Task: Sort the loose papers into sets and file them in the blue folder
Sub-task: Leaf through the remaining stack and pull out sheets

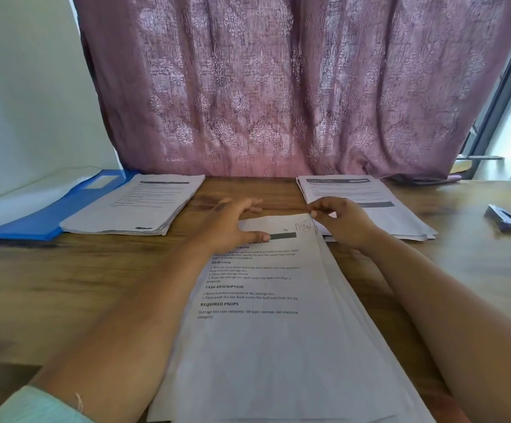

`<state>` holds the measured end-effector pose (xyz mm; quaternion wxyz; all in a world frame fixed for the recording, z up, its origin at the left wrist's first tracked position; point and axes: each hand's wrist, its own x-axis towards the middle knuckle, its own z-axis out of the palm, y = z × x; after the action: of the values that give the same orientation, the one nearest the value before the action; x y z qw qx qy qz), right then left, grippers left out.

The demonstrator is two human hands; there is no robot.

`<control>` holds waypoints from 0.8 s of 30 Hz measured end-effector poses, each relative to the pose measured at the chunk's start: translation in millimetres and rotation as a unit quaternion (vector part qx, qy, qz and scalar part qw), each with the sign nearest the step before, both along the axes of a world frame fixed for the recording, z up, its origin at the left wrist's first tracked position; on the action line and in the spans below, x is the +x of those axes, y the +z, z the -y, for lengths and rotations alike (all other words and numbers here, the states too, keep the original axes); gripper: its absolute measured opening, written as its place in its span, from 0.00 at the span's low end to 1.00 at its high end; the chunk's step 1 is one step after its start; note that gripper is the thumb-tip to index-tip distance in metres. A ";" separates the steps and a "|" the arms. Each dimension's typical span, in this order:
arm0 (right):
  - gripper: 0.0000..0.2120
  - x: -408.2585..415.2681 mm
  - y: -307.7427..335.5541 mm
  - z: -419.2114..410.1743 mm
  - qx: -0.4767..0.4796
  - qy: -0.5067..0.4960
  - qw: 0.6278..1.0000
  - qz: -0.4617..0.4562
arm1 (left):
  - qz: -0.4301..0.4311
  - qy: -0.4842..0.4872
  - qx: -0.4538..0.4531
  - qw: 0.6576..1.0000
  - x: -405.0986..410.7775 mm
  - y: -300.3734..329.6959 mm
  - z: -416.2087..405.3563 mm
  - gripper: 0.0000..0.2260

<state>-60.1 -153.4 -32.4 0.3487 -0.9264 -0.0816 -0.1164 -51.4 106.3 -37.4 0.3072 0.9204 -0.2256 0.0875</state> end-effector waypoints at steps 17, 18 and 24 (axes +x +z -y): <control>0.05 -10.9 9.8 -8.4 0.079 0.045 0.995 0.046 | 0.056 -0.016 0.003 0.998 -10.3 7.3 8.7 0.42; 0.06 -14.7 12.2 -12.7 0.156 0.080 0.984 0.024 | 0.063 -0.027 0.000 0.998 -11.9 8.9 10.8 0.39; 0.15 -25.7 20.2 -23.7 0.249 0.072 0.966 0.016 | -0.037 -0.086 -0.087 0.992 -14.8 17.0 3.6 0.10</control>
<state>-85.8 -129.6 -12.3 0.5749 -0.7998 -0.1220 -0.1222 -66.2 102.7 -20.3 0.4010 0.8697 -0.2840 0.0462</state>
